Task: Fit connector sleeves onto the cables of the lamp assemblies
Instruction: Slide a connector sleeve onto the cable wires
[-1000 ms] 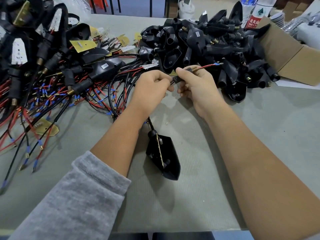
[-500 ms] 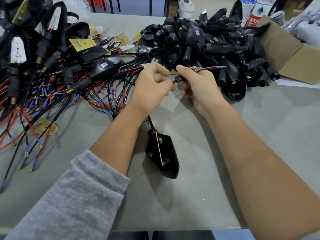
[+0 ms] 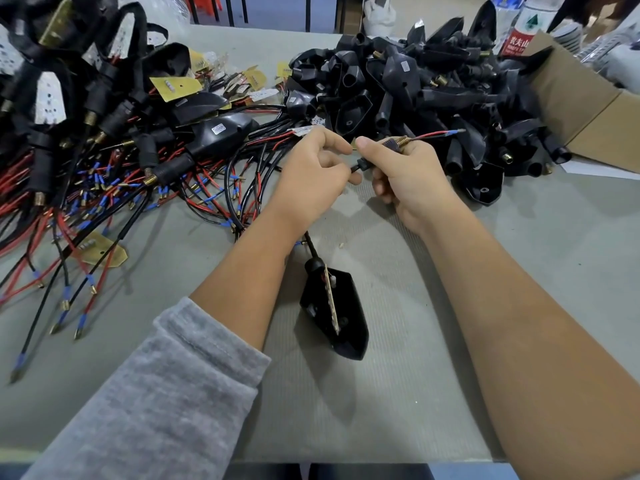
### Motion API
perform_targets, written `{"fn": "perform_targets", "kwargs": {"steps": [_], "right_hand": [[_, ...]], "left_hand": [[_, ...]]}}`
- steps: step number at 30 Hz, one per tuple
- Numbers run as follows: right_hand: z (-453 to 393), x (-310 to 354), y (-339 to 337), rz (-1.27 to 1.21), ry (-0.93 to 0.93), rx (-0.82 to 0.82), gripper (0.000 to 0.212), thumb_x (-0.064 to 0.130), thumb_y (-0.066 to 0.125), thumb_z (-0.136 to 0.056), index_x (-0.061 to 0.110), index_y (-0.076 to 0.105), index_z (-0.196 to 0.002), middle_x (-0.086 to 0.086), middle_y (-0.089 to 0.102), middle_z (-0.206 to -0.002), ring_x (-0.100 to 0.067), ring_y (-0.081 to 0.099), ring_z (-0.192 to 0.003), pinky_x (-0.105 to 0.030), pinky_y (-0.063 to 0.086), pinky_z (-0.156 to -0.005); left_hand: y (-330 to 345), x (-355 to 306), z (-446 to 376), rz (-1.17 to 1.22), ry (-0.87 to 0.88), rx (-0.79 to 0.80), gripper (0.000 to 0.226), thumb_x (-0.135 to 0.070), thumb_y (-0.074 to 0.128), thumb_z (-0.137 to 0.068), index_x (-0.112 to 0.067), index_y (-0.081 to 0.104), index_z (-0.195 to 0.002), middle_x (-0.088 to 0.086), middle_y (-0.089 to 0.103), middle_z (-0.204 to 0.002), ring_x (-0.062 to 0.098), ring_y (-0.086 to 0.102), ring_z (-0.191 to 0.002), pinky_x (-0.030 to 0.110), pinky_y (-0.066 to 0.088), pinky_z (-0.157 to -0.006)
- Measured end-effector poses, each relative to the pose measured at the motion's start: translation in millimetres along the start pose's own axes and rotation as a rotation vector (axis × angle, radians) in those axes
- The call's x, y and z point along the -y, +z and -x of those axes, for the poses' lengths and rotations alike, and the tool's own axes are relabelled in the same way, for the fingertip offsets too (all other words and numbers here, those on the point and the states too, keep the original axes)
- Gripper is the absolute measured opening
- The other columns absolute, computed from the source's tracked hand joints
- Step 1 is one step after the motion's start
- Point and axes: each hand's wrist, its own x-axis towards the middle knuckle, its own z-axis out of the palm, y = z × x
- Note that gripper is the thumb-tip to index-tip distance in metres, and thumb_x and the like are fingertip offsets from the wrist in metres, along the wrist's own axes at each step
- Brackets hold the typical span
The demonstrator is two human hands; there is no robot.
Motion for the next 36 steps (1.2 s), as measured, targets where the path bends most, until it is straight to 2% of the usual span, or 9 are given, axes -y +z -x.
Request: {"fn": "perform_targets", "kwargs": {"steps": [3, 7, 13, 16, 20, 23, 29, 33, 36], "right_hand": [[0.4, -0.8, 0.0, 0.046, -0.002, 0.027, 0.028, 0.031, 0.071, -0.088, 0.018, 0.059, -0.066, 0.002, 0.049, -0.053, -0.008, 0.042, -0.041, -0.019, 0.03, -0.039], [1.4, -0.4, -0.8, 0.034, -0.014, 0.052, 0.019, 0.029, 0.069, -0.09, 0.017, 0.062, -0.077, 0.004, 0.053, -0.055, -0.007, 0.045, -0.045, -0.019, 0.034, -0.042], [-1.0, 4.0, -0.3, -0.229, 0.1, 0.035, 0.026, 0.032, 0.049, -0.1, 0.011, 0.061, -0.091, 0.0, 0.055, -0.06, -0.011, 0.049, -0.048, -0.022, 0.037, -0.047], [-3.0, 4.2, -2.1, -0.338, 0.125, -0.024, 0.03, 0.031, 0.041, -0.103, 0.012, 0.06, -0.09, 0.001, 0.054, -0.057, -0.012, 0.048, -0.048, -0.024, 0.038, -0.047], [-4.3, 3.5, -4.9, -0.399, 0.139, -0.117, 0.028, 0.032, 0.045, -0.102, 0.014, 0.061, -0.089, 0.002, 0.053, -0.057, -0.011, 0.049, -0.047, -0.022, 0.039, -0.047], [-4.3, 2.7, -6.4, -0.399, 0.141, -0.121, 0.026, 0.033, 0.05, -0.101, 0.013, 0.061, -0.088, 0.002, 0.052, -0.056, -0.011, 0.048, -0.047, -0.022, 0.037, -0.046], [-0.3, 0.9, 1.4, -0.07, 0.059, -0.015, 0.027, 0.032, 0.054, -0.098, 0.011, 0.061, -0.082, 0.002, 0.054, -0.055, -0.01, 0.047, -0.046, -0.019, 0.037, -0.044], [-0.5, 1.2, -1.3, -0.13, 0.061, -0.026, 0.026, 0.032, 0.054, -0.099, 0.012, 0.064, -0.086, 0.003, 0.054, -0.057, -0.01, 0.048, -0.048, -0.021, 0.038, -0.048], [-1.4, 1.4, -3.2, -0.293, 0.085, -0.086, 0.023, 0.029, 0.054, -0.099, 0.011, 0.065, -0.091, 0.002, 0.053, -0.057, -0.01, 0.048, -0.048, -0.022, 0.038, -0.048]], "left_hand": [[0.7, -0.6, 0.6, 0.016, -0.003, 0.026, 0.025, 0.007, 0.047, -0.09, -0.018, 0.05, -0.093, 0.006, 0.068, -0.073, -0.004, 0.057, -0.051, 0.015, 0.042, -0.049], [1.1, 1.5, -1.0, 0.004, -0.001, 0.019, 0.02, 0.002, 0.051, -0.094, -0.018, 0.051, -0.101, 0.002, 0.07, -0.077, -0.001, 0.059, -0.056, 0.014, 0.045, -0.052], [3.3, 0.0, -2.7, 0.038, -0.046, -0.005, 0.013, -0.011, 0.055, -0.097, -0.024, 0.053, -0.1, -0.004, 0.07, -0.074, 0.006, 0.061, -0.059, 0.019, 0.048, -0.052], [4.6, -1.7, -2.9, 0.05, -0.076, 0.009, 0.012, -0.011, 0.052, -0.097, -0.022, 0.056, -0.099, -0.002, 0.069, -0.072, 0.008, 0.059, -0.057, 0.018, 0.045, -0.049], [4.1, -1.5, -4.0, 0.064, -0.112, 0.023, 0.014, -0.009, 0.049, -0.097, -0.017, 0.061, -0.098, -0.002, 0.066, -0.067, 0.008, 0.054, -0.054, 0.02, 0.042, -0.048], [3.4, 0.6, -4.4, 0.015, -0.057, 0.022, 0.016, -0.009, 0.05, -0.097, -0.022, 0.058, -0.101, -0.007, 0.066, -0.061, 0.004, 0.051, -0.051, 0.018, 0.041, -0.05], [1.6, 2.7, -2.3, -0.011, 0.043, 0.064, 0.025, -0.01, 0.051, -0.099, -0.024, 0.048, -0.12, -0.01, 0.068, -0.062, 0.0, 0.053, -0.053, 0.01, 0.04, -0.052], [2.3, 0.7, -2.9, 0.033, -0.006, 0.05, 0.025, -0.014, 0.052, -0.097, -0.023, 0.049, -0.12, -0.007, 0.069, -0.066, 0.004, 0.054, -0.055, 0.018, 0.042, -0.051], [1.0, -0.8, -4.6, 0.09, -0.063, 0.049, 0.031, -0.012, 0.052, -0.091, -0.02, 0.051, -0.121, -0.001, 0.07, -0.067, 0.01, 0.054, -0.056, 0.022, 0.043, -0.051]]}}
